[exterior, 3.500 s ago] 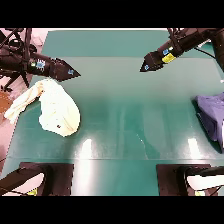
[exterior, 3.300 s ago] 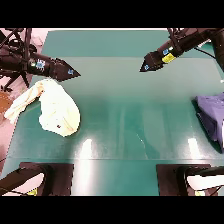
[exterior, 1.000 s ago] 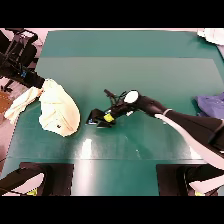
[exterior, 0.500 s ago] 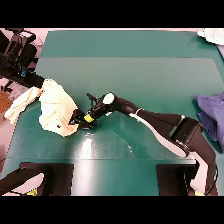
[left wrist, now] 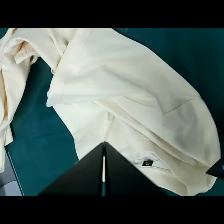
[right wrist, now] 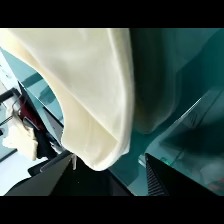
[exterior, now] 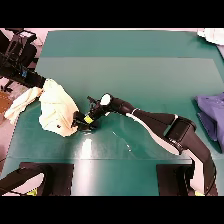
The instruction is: Fold the shirts.
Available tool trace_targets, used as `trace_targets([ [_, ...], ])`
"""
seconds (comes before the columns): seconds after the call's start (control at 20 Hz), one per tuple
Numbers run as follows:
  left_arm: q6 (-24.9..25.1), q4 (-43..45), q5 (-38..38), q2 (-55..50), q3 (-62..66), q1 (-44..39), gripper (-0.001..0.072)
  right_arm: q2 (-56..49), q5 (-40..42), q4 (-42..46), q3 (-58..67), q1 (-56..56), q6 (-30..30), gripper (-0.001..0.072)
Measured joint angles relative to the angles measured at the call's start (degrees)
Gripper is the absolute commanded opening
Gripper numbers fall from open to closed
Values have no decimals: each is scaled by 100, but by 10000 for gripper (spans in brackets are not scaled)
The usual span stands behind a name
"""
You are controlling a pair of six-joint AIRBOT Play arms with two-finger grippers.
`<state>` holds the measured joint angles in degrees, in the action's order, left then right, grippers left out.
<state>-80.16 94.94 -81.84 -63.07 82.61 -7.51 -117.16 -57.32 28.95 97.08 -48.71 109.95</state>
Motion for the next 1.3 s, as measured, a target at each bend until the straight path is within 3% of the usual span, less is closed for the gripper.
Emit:
trace_targets([
  [0.1,-2,-44,9,0,0,0,24,-7,76,63,2,0,118,446],
  [0.15,-2,-52,13,0,0,0,24,-7,197,70,4,0,195,365],
  [0.4,-42,-122,11,0,0,0,24,-52,693,105,4,0,431,361],
  [0.45,-52,-146,7,0,0,0,24,-87,697,90,4,2,494,324],
  [0.5,-55,-177,0,0,0,2,24,-122,686,83,9,0,511,196],
  [0.6,-59,-208,-7,0,0,0,24,-190,557,85,13,-7,586,23],
  [0.95,-448,-457,-98,0,0,2,24,-144,118,192,627,131,343,20],
  [1.0,-483,-557,-118,0,0,2,98,-61,-11,343,822,203,295,20],
  [1.05,-514,-667,-122,0,0,2,412,50,-146,555,1010,280,267,20],
  [1.1,-538,-793,-138,0,0,2,541,203,-262,822,1204,374,251,20],
  [1.3,-638,-1561,-120,0,0,2,541,1067,-1110,2503,1773,887,275,20],
])
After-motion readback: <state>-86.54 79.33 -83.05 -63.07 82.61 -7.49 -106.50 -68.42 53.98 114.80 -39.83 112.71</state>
